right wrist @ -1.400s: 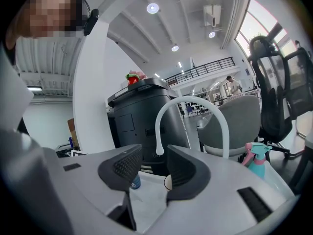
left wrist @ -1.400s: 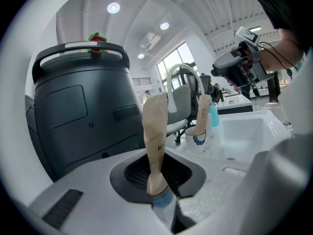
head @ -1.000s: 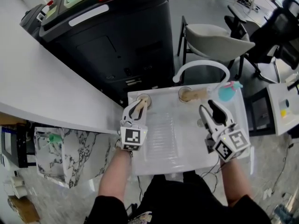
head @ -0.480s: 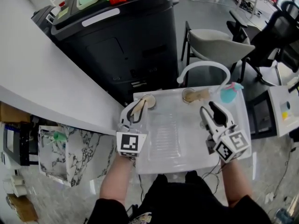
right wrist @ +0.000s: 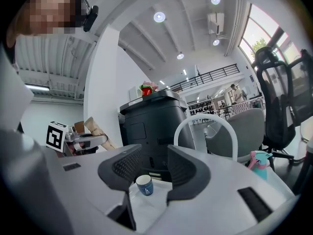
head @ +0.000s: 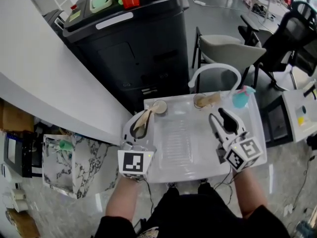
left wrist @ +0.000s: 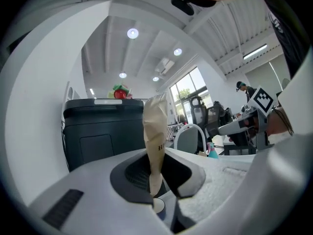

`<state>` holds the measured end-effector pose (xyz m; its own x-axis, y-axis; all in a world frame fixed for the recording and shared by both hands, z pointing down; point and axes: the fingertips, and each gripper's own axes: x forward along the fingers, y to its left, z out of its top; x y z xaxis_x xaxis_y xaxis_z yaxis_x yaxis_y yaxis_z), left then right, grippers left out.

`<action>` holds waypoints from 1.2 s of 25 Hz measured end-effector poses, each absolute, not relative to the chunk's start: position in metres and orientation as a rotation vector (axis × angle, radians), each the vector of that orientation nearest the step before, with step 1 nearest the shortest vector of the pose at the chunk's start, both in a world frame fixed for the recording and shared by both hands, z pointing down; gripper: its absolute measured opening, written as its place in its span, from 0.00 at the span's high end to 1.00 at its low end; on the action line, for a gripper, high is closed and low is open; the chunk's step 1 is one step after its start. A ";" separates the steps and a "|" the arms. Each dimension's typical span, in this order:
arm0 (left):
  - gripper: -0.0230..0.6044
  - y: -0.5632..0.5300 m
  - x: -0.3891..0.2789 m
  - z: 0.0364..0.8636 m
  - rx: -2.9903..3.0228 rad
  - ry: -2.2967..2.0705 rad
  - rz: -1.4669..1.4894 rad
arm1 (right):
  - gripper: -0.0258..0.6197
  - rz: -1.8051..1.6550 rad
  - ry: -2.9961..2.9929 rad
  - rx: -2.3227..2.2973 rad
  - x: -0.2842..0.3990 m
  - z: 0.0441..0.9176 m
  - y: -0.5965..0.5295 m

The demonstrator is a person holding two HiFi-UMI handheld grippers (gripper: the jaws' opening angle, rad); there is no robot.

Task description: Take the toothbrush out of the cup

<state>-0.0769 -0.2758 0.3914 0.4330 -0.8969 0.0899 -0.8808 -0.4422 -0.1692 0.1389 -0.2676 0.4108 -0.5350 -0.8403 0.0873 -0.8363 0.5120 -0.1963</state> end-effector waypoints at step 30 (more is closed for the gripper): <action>0.90 -0.177 -0.064 0.391 -2.683 1.661 -0.253 | 0.63 -0.422 2.697 -1.586 0.139 0.446 -0.263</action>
